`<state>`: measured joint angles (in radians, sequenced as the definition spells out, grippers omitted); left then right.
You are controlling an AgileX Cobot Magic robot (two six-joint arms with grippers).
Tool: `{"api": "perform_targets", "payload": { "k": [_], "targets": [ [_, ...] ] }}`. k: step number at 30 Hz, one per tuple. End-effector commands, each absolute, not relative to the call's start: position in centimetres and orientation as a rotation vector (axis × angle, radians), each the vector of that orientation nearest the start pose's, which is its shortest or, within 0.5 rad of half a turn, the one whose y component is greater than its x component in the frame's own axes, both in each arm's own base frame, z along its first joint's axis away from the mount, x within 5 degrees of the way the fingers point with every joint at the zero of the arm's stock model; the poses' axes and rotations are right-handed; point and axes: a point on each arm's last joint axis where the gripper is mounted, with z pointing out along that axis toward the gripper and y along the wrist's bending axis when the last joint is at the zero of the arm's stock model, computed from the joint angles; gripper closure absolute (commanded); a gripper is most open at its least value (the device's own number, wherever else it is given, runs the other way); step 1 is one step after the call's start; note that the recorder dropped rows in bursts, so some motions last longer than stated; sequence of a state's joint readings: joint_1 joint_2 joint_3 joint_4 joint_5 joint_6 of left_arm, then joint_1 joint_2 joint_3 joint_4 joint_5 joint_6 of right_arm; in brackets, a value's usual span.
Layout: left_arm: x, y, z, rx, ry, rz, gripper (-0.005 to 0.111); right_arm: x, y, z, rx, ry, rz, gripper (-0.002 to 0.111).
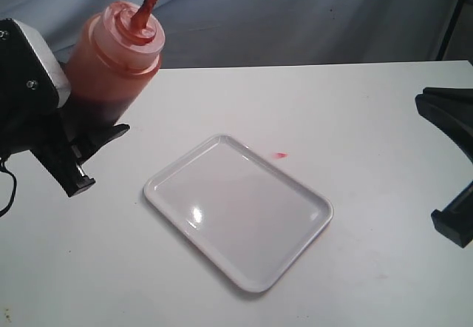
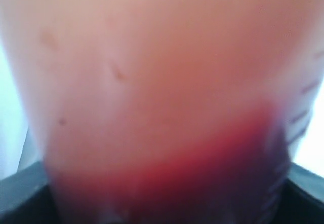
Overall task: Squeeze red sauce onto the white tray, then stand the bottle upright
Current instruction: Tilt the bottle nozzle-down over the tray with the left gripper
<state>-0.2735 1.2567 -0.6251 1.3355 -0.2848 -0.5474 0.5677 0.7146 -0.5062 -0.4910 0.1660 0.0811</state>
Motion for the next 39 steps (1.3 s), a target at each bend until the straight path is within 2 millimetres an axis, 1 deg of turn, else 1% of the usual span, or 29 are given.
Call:
{"api": "perform_targets", "payload": {
  "k": [1,11,15,23,26,39],
  "targets": [
    [23.64,-9.58,26.04,1.149,1.623,0.006,0.107,13.17,7.62,30.73,-0.797,1.648,0.058,0.108],
    [23.63,-9.60,26.05,1.150,1.622,0.004,0.107,13.17,7.62,30.73,-0.797,1.648,0.058,0.108],
    [23.46,-9.61,25.77,1.262,1.580,0.059,0.107,13.17,7.55,30.61,-0.798,1.661,0.051,0.108],
    [23.48,-9.56,25.74,1.245,1.598,0.051,0.107,13.17,7.62,30.73,-0.797,1.647,0.058,0.108],
    [23.35,-9.55,25.52,1.336,1.560,0.097,0.107,13.17,7.60,30.70,-0.797,1.651,0.056,0.108],
    [23.27,-9.47,25.32,1.485,1.463,0.202,0.107,13.17,7.60,30.68,-0.793,1.656,0.061,0.108]
  ]
}}
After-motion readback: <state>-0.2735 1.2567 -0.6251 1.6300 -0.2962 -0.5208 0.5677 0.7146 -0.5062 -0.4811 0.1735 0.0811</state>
